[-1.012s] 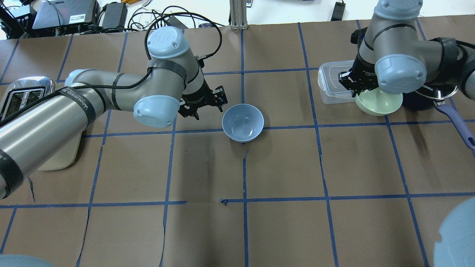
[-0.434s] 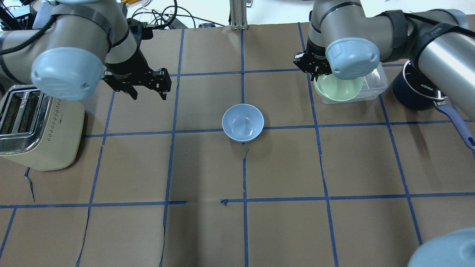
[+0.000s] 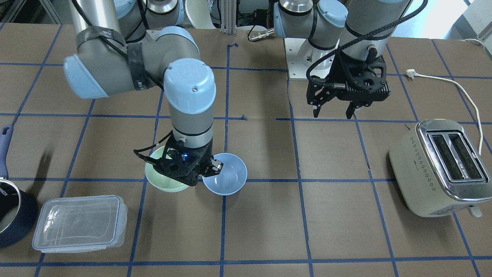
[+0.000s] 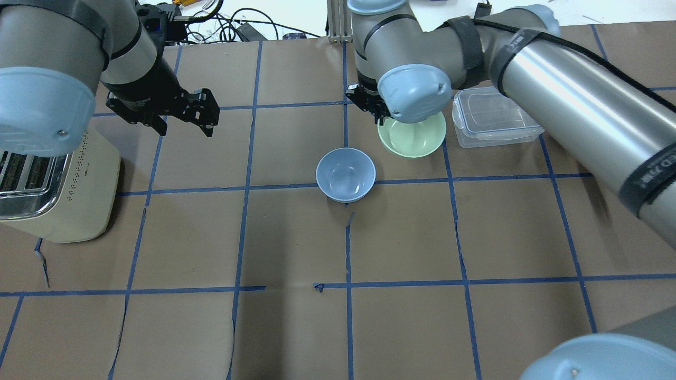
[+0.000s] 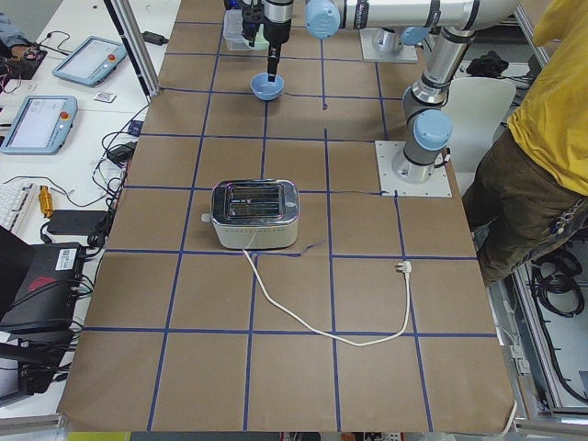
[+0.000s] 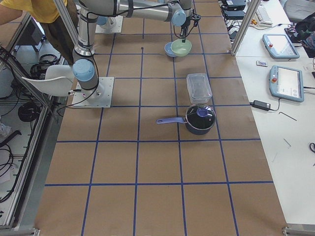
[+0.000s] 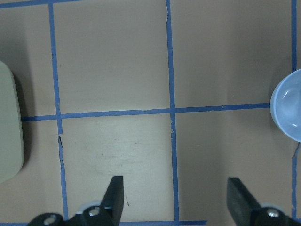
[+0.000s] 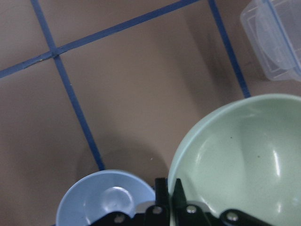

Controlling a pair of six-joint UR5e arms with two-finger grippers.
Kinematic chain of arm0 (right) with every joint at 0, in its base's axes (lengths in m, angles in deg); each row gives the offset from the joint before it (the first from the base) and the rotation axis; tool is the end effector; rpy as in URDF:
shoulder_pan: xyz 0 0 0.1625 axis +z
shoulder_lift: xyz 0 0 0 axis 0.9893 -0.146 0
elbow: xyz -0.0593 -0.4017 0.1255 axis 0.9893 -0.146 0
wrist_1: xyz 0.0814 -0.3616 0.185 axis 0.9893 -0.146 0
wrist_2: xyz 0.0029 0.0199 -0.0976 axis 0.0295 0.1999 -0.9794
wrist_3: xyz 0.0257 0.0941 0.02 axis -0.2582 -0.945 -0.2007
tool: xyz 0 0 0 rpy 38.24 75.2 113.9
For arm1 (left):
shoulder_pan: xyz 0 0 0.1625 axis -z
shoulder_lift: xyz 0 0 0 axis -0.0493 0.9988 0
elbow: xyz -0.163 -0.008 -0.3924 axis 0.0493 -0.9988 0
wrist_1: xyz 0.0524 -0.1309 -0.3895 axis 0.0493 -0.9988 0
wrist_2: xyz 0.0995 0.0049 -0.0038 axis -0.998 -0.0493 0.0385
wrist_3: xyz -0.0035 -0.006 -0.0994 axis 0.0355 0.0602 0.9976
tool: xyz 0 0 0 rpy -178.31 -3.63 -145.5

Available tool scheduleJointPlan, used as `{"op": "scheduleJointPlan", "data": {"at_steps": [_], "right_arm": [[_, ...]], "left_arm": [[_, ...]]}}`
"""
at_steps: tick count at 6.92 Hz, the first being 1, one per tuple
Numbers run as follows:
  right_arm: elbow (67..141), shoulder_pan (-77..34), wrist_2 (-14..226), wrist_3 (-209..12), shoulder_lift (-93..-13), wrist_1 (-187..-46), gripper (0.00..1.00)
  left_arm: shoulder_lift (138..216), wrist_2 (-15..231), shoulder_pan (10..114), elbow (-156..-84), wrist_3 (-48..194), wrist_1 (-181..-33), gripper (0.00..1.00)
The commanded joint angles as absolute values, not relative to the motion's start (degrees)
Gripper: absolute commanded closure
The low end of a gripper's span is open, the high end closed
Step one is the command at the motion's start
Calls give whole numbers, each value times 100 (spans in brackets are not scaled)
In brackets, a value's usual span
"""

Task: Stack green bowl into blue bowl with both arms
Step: 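Carry the green bowl over the blue bowl and lower it inside with the right gripper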

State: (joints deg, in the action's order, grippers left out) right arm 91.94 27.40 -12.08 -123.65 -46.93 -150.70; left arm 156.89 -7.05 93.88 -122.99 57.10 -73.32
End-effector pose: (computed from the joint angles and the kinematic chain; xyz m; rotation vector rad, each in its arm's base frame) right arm 0.3345 -0.5906 0.3392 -0.6094 -3.0315 0.1666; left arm -0.1359 -0.4926 0.4747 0.0575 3.0738 -0.1231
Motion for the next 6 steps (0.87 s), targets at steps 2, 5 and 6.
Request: {"op": "scheduleJointPlan", "data": {"at_steps": [2,5,6], "right_arm": [[8437,3335,-921,-13088,-3892,-14966,100],[8453,3397,-885,-13114,-3856,-14554,100],[8462,3397,-842,-13114,-3838,-14448,100]], "left_arm": [[15794,-484,9309,-12000,5763,-7712,19],[15795,-342,9344,-12035,6088,-7853,15],[15795,-361,9335,-12061,6062,-7853,13]]}}
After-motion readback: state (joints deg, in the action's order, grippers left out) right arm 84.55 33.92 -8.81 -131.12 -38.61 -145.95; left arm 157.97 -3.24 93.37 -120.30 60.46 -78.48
